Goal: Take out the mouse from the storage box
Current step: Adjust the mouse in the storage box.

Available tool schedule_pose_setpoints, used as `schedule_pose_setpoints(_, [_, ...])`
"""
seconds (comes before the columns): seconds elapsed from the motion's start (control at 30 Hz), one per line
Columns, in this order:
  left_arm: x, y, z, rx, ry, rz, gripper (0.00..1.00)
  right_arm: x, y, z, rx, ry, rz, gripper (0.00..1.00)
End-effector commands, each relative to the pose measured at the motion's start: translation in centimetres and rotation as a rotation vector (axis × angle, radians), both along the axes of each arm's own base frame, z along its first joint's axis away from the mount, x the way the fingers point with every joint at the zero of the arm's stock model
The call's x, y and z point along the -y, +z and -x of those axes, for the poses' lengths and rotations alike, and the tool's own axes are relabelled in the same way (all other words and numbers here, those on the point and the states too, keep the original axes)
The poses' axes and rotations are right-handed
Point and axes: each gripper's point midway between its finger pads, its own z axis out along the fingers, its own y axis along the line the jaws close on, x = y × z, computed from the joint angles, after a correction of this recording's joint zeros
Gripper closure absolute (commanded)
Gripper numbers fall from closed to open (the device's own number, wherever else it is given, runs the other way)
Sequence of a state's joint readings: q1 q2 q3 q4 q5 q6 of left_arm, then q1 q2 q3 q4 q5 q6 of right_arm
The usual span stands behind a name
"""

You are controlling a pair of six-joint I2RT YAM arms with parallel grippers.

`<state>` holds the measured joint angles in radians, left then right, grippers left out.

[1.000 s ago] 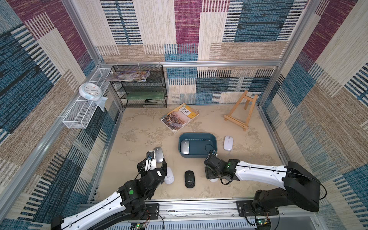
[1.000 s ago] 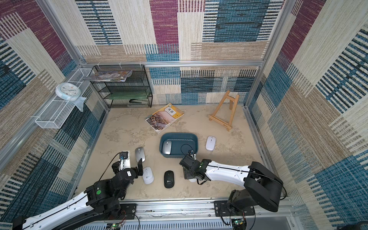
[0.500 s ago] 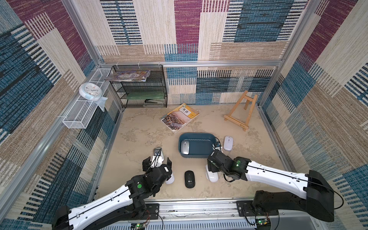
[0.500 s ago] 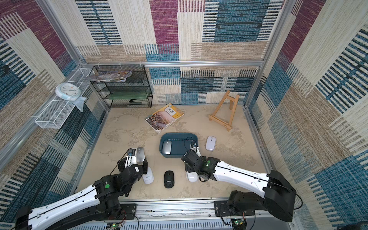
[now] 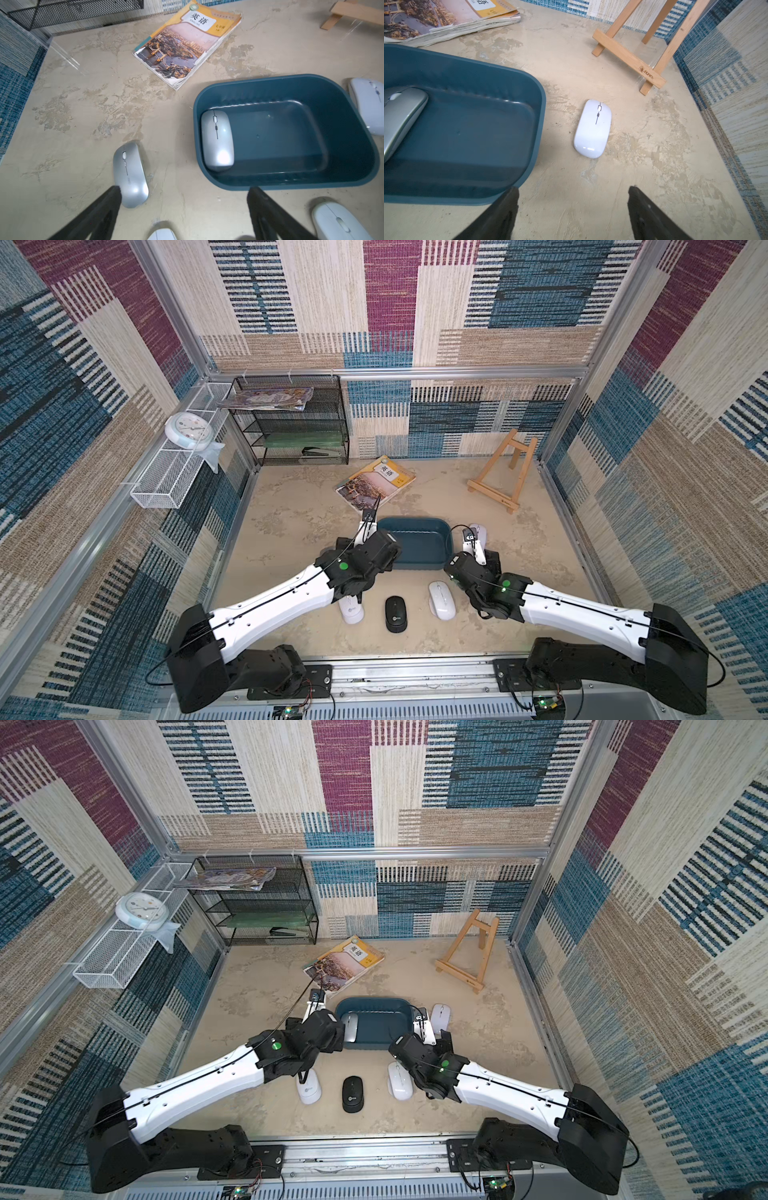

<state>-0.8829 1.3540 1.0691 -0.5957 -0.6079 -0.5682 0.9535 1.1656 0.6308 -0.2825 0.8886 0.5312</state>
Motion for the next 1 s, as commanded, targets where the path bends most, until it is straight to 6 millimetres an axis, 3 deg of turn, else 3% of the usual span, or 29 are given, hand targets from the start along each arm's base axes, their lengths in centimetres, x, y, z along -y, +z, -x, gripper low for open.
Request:
schedule_pose_setpoints(0.0, [1.2,-2.2,0.4,-0.165,-0.030,-0.039,0.02,0.4,0.3,-0.7,0.052,-0.034,-0.018,0.14])
schedule_pose_setpoints(0.17, [4.4,-3.9,-1.4,-0.282,-0.060,-0.031,0.03,1.0,-0.5,-0.2,0.066,-0.027,-0.089,0.13])
schedule_pose_setpoints(0.43, [6.9,-7.3,-3.6,-0.429,-0.030,-0.055,0.09,2.0,0.5,0.5,0.132,-0.007,-0.199,0.08])
schedule_pose_setpoints(0.7, [6.4,-9.9,-5.0,-0.496,0.069,-0.076,0.09,2.6,1.2,0.9,0.166,-0.007,-0.250,0.08])
schedule_pose_setpoints(0.97, [6.4,-12.8,-5.3,-0.572,0.093,-0.072,0.16,2.5,1.3,1.1,0.176,0.011,-0.268,0.08])
